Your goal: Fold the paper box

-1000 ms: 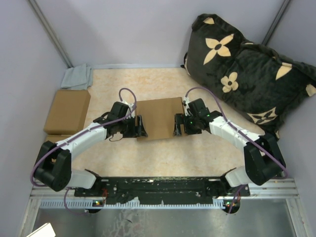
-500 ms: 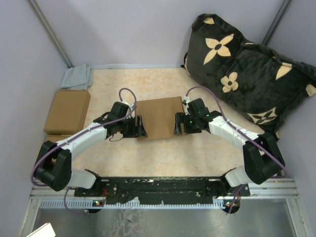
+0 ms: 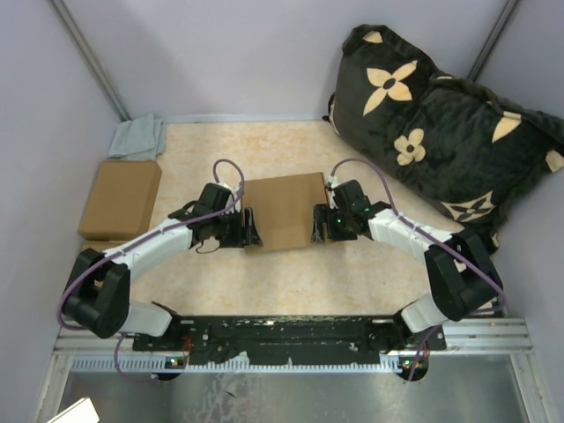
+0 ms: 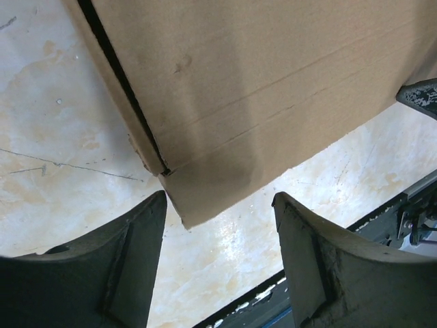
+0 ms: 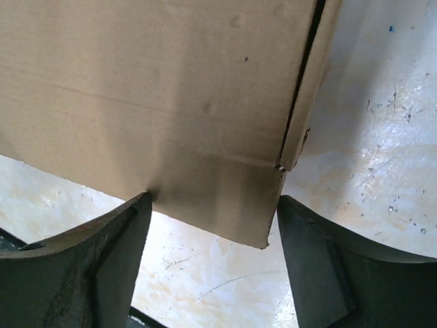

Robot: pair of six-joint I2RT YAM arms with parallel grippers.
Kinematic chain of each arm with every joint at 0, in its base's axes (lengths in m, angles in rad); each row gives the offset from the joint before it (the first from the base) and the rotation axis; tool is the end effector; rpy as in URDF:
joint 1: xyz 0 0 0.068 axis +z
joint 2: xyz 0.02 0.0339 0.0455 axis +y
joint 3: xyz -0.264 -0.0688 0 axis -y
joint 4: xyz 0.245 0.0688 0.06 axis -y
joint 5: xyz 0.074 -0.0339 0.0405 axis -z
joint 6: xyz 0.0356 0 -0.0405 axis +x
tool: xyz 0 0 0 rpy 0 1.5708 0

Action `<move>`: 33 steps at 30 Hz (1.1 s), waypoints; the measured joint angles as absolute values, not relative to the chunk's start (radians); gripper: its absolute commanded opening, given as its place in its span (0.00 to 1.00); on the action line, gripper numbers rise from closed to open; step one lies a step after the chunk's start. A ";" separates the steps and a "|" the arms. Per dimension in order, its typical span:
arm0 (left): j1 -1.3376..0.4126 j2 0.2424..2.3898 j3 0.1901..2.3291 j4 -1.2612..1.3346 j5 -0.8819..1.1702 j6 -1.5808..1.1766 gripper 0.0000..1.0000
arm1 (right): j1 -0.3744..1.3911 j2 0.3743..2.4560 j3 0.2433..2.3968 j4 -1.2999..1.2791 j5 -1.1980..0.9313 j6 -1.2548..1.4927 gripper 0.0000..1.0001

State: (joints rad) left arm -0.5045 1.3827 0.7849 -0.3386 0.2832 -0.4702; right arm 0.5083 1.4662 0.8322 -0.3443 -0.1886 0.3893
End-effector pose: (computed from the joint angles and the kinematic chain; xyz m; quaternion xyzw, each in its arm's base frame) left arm 0.2325 -0.1397 0.1974 0.0601 0.9397 -0.2631 0.2100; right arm 0.2468 0.1451 0.1889 -0.0841 0.9489 0.2072 0.2228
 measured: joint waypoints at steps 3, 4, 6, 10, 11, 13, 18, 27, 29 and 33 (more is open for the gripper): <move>-0.505 1.391 0.778 -0.336 0.275 -0.470 0.68 | 0.508 1.485 0.828 -0.328 -0.178 0.395 0.70; -0.505 1.394 0.775 -0.336 0.270 -0.470 0.68 | 0.508 1.490 0.825 -0.318 -0.175 0.396 0.69; -0.505 1.400 0.769 -0.335 0.259 -0.470 0.66 | 0.508 1.503 0.825 -0.308 -0.167 0.399 0.67; -0.505 1.417 0.757 -0.325 0.234 -0.471 0.61 | 0.510 1.532 0.825 -0.285 -0.142 0.410 0.66; -0.505 1.424 0.755 -0.321 0.228 -0.471 0.59 | 0.511 1.538 0.825 -0.279 -0.131 0.413 0.66; -0.505 1.434 0.753 -0.314 0.219 -0.471 0.58 | 0.513 1.543 0.825 -0.274 -0.107 0.421 0.67; -0.506 1.433 0.753 -0.315 0.200 -0.472 0.60 | 0.513 1.535 0.816 -0.273 -0.080 0.428 0.75; -0.509 1.256 0.817 -0.414 0.174 -0.474 0.68 | 0.513 1.255 0.787 -0.399 -0.092 0.426 0.82; -0.509 1.227 0.865 -0.419 0.165 -0.474 0.68 | 0.513 1.196 0.789 -0.422 -0.099 0.422 0.74; -0.509 1.334 1.095 -0.429 0.150 -0.470 0.66 | 0.513 1.151 0.793 -0.462 -0.099 0.427 0.00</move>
